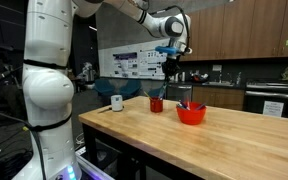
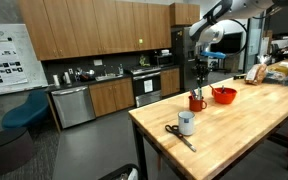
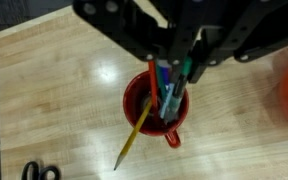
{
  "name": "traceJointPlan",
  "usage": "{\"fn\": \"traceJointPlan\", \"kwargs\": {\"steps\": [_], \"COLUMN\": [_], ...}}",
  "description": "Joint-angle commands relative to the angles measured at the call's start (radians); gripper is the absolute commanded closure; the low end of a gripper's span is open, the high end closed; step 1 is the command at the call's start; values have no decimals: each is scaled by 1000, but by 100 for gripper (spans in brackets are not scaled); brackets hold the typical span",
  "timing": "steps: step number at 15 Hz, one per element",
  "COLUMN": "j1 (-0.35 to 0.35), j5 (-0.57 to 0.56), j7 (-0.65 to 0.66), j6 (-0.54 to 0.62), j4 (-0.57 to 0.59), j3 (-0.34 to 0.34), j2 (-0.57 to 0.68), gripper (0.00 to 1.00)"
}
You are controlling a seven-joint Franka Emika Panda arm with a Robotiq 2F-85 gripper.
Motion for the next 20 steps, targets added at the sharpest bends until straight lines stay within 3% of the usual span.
{"fn": "traceJointPlan", "kwargs": {"steps": [1, 9, 20], "j1": [-8, -26, -33], "j5": [-10, -44, -283], "j7": [-11, 20, 89], "j6": [-39, 7, 8], "j4": [47, 183, 212], "j3": [-17, -57, -97], "j2": [-28, 2, 39], "gripper": [97, 97, 97]}}
